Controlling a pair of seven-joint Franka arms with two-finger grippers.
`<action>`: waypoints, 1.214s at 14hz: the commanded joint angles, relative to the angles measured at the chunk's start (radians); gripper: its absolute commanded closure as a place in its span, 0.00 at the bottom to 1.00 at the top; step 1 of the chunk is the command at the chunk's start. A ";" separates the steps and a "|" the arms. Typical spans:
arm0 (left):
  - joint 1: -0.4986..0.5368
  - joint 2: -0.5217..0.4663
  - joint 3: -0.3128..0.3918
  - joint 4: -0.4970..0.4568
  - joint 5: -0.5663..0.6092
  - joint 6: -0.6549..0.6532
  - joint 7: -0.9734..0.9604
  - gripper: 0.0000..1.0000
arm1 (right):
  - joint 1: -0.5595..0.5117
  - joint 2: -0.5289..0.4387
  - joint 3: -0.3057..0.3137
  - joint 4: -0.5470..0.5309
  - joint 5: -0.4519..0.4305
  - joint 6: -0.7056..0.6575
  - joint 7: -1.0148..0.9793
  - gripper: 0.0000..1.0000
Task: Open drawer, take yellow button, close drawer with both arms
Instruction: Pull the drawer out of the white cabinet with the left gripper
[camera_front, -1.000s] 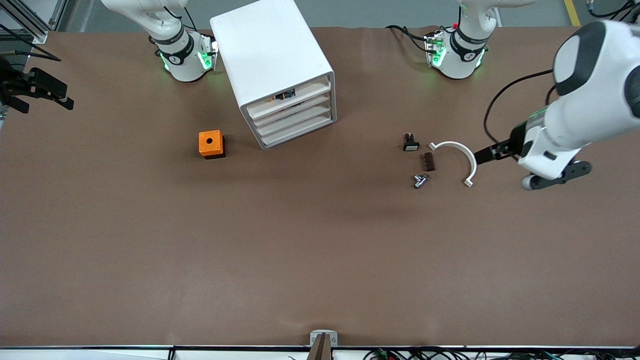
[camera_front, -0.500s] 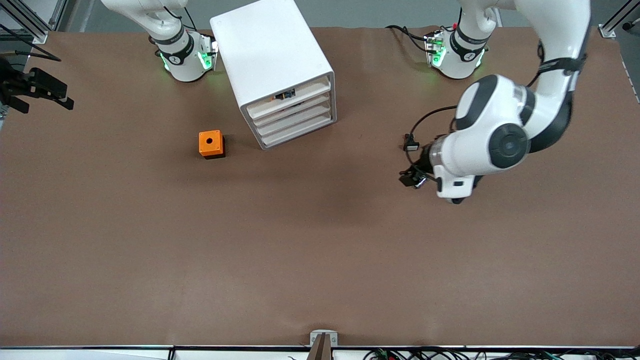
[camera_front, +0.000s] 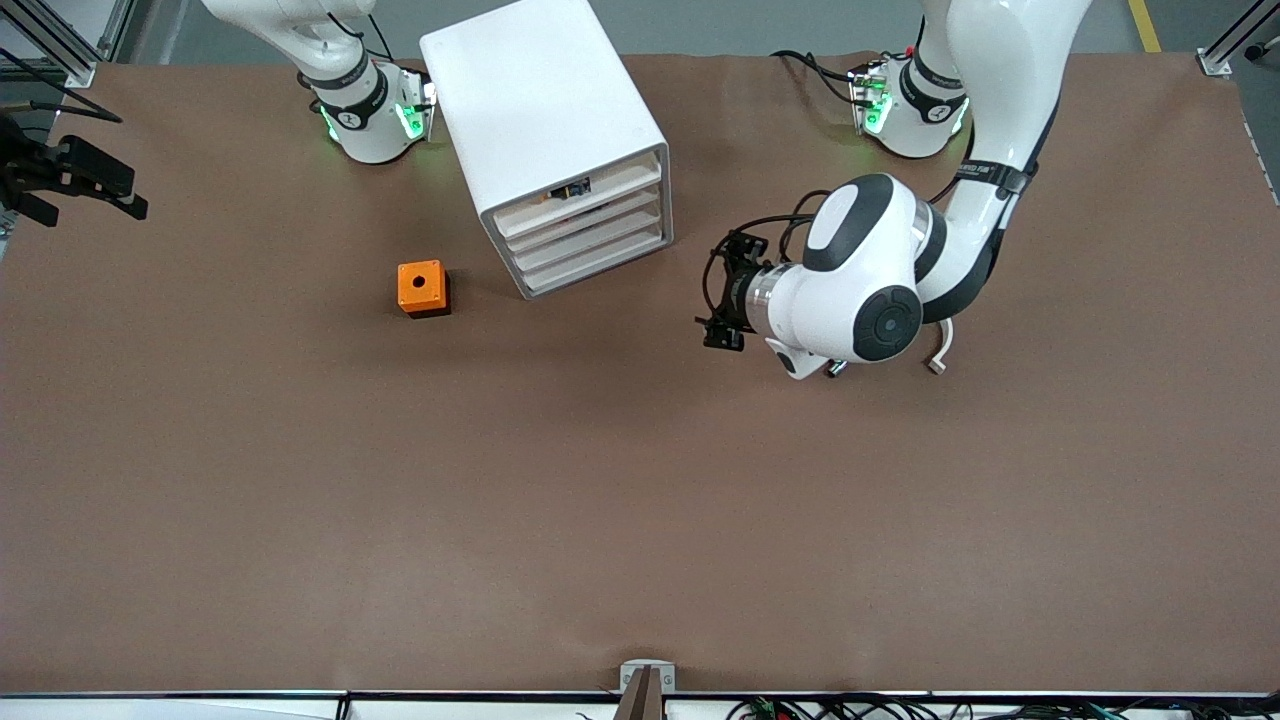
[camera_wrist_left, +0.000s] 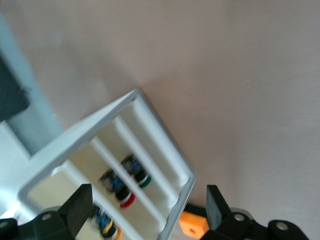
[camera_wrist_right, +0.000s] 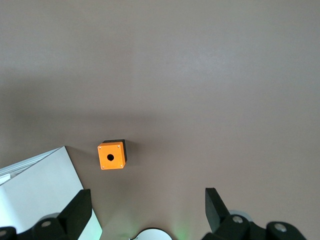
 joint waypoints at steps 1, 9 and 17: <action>-0.028 0.047 -0.003 0.021 -0.074 -0.062 -0.146 0.00 | -0.002 -0.024 0.001 -0.019 0.013 -0.001 -0.006 0.00; -0.109 0.179 -0.003 0.024 -0.348 -0.112 -0.424 0.28 | -0.002 -0.022 0.001 -0.020 0.013 -0.001 -0.006 0.00; -0.200 0.214 -0.003 0.022 -0.372 -0.113 -0.473 0.61 | -0.006 -0.009 0.000 -0.009 0.013 0.010 -0.012 0.00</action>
